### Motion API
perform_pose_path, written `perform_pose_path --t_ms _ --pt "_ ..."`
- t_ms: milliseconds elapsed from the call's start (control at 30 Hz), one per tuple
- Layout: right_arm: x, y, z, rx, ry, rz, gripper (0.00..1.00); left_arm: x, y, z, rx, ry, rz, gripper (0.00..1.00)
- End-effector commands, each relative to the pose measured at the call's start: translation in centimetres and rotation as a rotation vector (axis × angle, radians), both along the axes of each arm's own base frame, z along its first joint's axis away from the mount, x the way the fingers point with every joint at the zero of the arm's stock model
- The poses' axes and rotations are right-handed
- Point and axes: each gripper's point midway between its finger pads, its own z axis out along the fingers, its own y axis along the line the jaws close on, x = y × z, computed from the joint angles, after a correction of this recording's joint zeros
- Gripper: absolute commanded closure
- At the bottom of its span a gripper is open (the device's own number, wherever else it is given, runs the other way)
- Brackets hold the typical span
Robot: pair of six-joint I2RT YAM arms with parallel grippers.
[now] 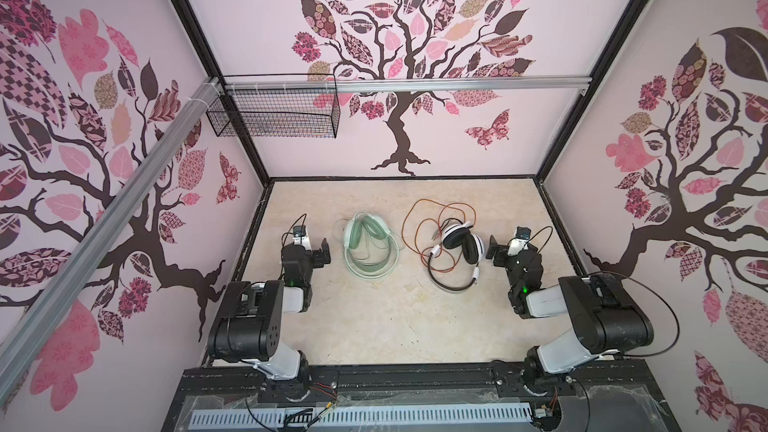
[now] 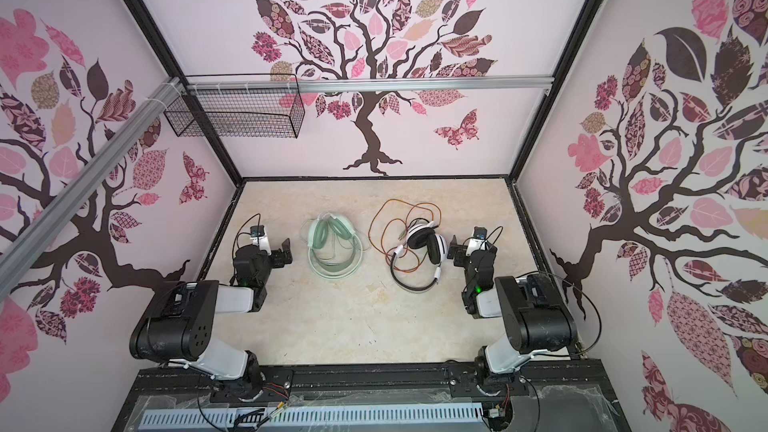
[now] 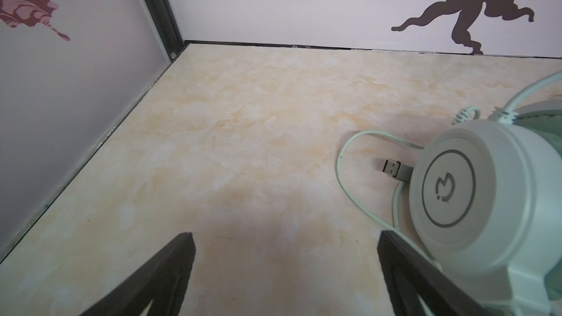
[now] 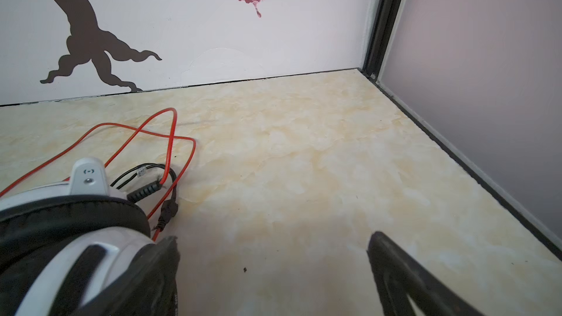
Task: Wrap the headphones
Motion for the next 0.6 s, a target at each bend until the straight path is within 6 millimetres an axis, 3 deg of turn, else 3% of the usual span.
perform_pose_path --t_ms 0,567 --pt "0.42 0.12 0.39 0.000 -0.009 -0.002 0.00 0.57 -0.08 0.98 0.013 -0.034 0.002 0.03" --pt "0.43 0.22 0.41 -0.005 -0.010 -0.001 0.00 0.68 0.00 0.89 -0.004 -0.027 -0.003 0.03"
